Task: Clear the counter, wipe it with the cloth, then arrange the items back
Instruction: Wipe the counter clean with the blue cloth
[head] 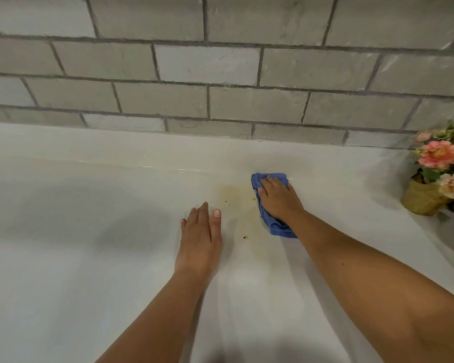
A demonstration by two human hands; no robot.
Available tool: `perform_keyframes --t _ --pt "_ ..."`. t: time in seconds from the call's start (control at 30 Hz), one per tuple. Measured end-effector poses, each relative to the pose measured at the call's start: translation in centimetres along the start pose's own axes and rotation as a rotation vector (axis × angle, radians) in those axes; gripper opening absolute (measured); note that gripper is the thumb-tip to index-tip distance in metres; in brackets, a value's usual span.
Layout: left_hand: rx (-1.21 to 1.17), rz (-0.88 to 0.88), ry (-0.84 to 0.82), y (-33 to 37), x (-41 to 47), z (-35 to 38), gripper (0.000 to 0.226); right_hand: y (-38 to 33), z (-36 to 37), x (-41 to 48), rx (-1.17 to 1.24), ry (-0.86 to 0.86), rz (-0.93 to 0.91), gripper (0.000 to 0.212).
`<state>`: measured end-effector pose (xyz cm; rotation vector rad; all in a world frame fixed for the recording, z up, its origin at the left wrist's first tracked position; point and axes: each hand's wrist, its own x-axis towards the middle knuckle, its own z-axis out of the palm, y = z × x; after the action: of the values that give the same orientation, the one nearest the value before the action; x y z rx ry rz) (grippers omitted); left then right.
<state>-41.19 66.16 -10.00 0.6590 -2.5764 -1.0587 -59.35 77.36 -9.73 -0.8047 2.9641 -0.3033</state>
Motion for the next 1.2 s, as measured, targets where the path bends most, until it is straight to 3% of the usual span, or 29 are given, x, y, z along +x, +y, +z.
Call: perform_keyframes --t 0.17,0.3,0.33,0.43,0.77,1.07,1.2 --pt "-0.016 -0.014 0.012 0.4 -0.1 -0.2 0.056 -2.4 1.3 -7.4 0.021 0.053 -0.091 0.074" --pt "-0.069 -0.023 0.008 0.4 -0.3 -0.3 0.056 -4.8 0.9 -15.3 0.055 -0.043 -0.163 0.088" --pt "-0.088 -0.024 0.011 0.4 -0.4 -0.3 0.057 -4.8 0.7 -15.8 0.055 -0.075 -0.161 0.087" --pt "-0.164 -0.028 0.051 0.6 -0.7 -0.5 0.055 -4.2 0.8 -13.6 0.071 -0.092 -0.128 0.056" --pt "-0.407 -0.042 0.112 0.6 -1.0 -1.2 0.056 -2.3 0.2 -0.7 -0.027 -0.055 0.027 0.056" --pt "-0.527 -0.054 0.090 0.1 -0.6 -2.3 0.048 -4.5 0.7 -14.5 0.054 -0.083 -0.107 0.058" --pt "-0.274 0.068 0.072 -2.2 1.3 -5.1 0.044 -1.9 0.0 -13.2 0.045 -0.071 0.007 0.051"
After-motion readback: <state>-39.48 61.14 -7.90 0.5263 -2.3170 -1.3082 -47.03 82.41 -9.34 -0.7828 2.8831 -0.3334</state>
